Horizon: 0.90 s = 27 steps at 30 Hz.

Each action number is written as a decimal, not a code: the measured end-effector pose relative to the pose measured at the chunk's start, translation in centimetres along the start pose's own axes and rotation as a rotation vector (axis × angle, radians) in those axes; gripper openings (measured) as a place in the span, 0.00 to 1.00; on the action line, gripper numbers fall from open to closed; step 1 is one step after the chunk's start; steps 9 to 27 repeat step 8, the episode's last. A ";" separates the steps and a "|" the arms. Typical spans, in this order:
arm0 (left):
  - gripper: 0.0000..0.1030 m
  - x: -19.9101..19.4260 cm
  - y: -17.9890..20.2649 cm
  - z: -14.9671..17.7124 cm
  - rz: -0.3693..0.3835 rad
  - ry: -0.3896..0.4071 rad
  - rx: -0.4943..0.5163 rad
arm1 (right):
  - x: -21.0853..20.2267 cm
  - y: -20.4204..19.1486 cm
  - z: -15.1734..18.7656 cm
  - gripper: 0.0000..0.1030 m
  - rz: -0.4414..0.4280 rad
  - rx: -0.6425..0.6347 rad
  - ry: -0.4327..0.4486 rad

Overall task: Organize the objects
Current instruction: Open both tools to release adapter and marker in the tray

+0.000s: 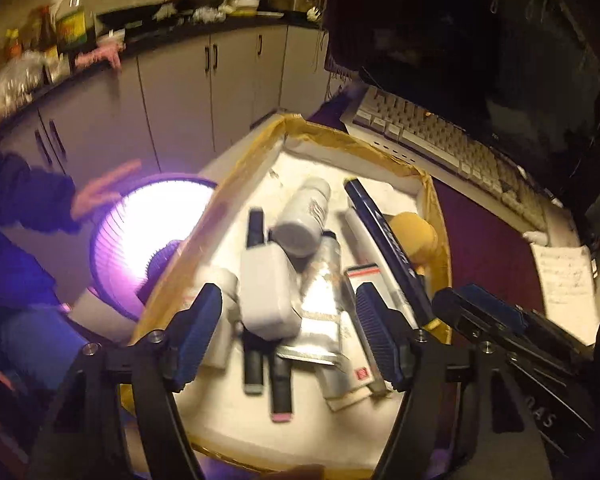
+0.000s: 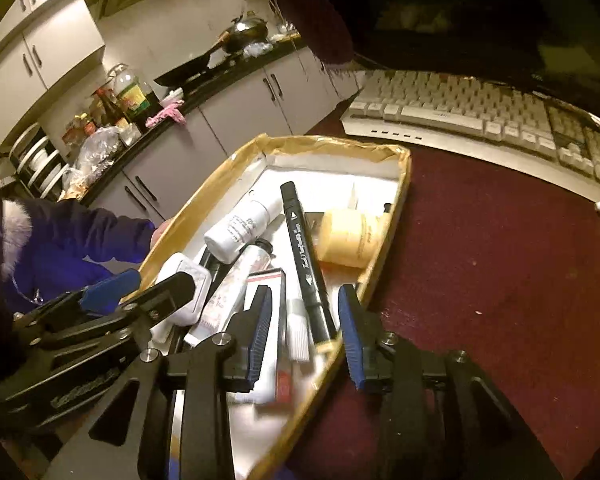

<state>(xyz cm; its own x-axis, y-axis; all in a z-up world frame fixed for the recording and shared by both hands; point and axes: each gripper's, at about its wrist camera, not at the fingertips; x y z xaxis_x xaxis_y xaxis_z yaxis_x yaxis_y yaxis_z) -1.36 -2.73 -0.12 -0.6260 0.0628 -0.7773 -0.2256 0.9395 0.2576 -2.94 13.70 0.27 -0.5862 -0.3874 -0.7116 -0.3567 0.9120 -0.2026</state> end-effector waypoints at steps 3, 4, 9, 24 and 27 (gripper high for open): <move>0.67 0.2 -0.1 0.2 -0.015 -0.011 -0.012 | -0.7 0.5 0.5 0.38 0.005 0.023 0.001; 0.67 0.1 -0.1 0.2 -0.023 -0.011 -0.013 | -0.8 0.6 0.6 0.40 0.008 0.026 0.004; 0.67 -0.6 0.0 0.8 -0.027 0.011 -0.026 | -0.6 1.2 1.2 0.40 0.023 0.056 -0.015; 0.67 -0.6 0.0 0.8 -0.027 0.011 -0.026 | -0.6 1.2 1.2 0.40 0.023 0.056 -0.015; 0.67 -0.6 0.0 0.8 -0.027 0.011 -0.026 | -0.6 1.2 1.2 0.40 0.023 0.056 -0.015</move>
Point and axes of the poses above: each gripper's, at about its wrist camera, not at the fingertips, and x roughly the way its jaws point, y to its right, z to its underside, and after that the axes turned 11 degrees about -x, right-handed
